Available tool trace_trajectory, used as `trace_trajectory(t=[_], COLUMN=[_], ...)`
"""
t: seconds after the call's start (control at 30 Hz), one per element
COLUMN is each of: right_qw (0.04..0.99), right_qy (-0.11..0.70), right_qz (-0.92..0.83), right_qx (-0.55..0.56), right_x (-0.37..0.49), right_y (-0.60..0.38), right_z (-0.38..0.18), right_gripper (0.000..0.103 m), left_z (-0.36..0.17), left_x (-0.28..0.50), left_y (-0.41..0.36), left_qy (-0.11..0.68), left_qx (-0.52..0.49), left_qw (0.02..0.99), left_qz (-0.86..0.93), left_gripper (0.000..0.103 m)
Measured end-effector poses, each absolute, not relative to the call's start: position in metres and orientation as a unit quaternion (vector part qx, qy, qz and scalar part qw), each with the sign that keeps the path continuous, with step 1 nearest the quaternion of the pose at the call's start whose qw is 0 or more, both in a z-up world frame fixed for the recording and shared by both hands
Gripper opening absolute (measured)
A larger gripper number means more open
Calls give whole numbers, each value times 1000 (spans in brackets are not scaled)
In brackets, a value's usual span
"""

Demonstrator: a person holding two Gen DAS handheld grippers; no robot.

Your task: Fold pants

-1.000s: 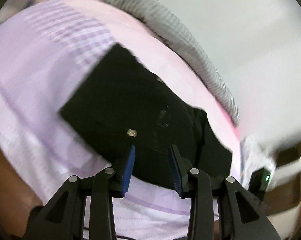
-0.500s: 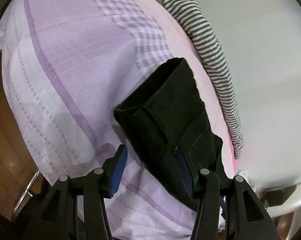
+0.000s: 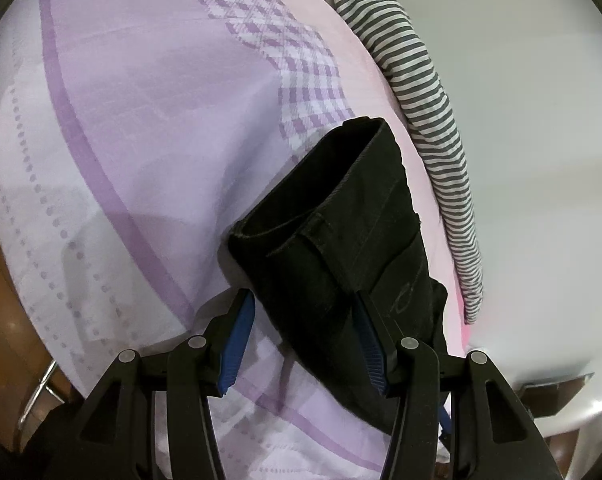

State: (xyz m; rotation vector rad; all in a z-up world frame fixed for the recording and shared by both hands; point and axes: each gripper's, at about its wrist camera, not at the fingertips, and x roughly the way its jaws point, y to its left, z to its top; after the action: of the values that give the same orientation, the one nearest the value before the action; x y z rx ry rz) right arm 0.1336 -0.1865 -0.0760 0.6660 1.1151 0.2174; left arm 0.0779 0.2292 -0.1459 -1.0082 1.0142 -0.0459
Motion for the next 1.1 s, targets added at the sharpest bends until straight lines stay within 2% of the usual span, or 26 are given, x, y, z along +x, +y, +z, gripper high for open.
trace_trajectory(t=[0.23, 0.53, 1.1], right_qw=[787, 784, 781], right_qy=[522, 527, 531], right_qz=[99, 98, 96], right_qx=[314, 313, 314], right_x=[136, 135, 135], right_y=[-186, -180, -174], right_z=[-81, -83, -86], right_gripper=[74, 74, 74], left_z=[-144, -133, -153], left_x=[88, 81, 81], left_y=[224, 220, 221], left_qy=[455, 397, 411], left_qx=[-456, -461, -467], left_qw=[765, 792, 782], left_qz=[-21, -46, -36], left_gripper=[59, 56, 56])
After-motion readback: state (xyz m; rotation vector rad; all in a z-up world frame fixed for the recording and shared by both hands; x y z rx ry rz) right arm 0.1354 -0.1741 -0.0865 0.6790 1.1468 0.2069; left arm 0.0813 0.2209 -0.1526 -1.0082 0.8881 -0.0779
